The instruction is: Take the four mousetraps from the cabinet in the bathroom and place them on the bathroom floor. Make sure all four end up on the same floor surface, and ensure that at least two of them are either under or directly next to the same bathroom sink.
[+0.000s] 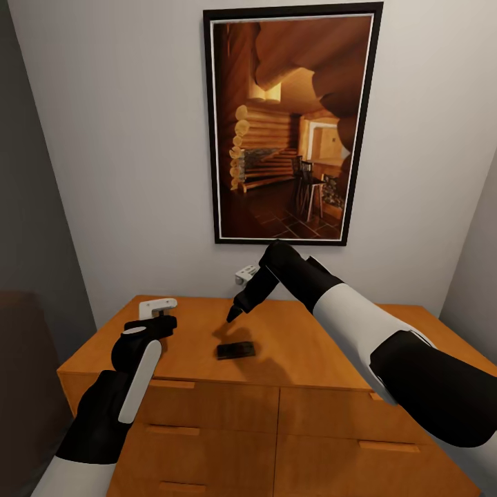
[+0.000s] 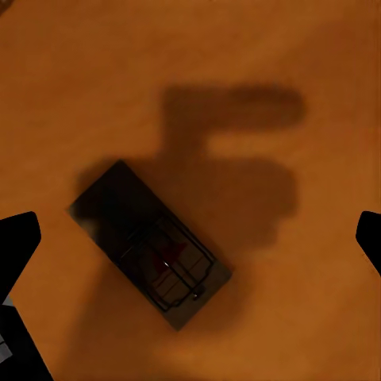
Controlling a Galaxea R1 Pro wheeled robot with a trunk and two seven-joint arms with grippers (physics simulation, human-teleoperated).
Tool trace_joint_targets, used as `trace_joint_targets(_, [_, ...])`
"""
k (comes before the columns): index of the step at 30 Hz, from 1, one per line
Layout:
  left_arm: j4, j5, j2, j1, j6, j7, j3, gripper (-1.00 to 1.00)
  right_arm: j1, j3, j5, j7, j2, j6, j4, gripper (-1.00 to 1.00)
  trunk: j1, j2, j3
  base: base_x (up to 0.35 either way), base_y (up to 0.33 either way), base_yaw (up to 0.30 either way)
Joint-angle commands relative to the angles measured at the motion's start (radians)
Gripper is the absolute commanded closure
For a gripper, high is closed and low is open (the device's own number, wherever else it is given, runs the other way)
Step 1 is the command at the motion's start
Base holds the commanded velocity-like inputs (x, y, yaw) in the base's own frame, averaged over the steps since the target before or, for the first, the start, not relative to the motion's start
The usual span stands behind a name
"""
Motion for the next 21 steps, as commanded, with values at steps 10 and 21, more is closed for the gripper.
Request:
trace_joint_targets(10, [-0.001,0.009,0.000,-0.001,0.002,0.012,-0.001,1.00,-0.001,0.002,0.010,0.008,0.000,0.002,-0.001,-1.00,0.000,-0.001,-0.001,0.002,0.000,0.000])
trace_joint_targets(21, [-0.001,0.009,0.000,-0.001,0.002,0.012,-0.002,1.00,0.000,0.000,0.002,0.018,0.000,0.002,-0.003,-1.00,0.000,-0.001,-0.001,0.000,0.000,0.000])
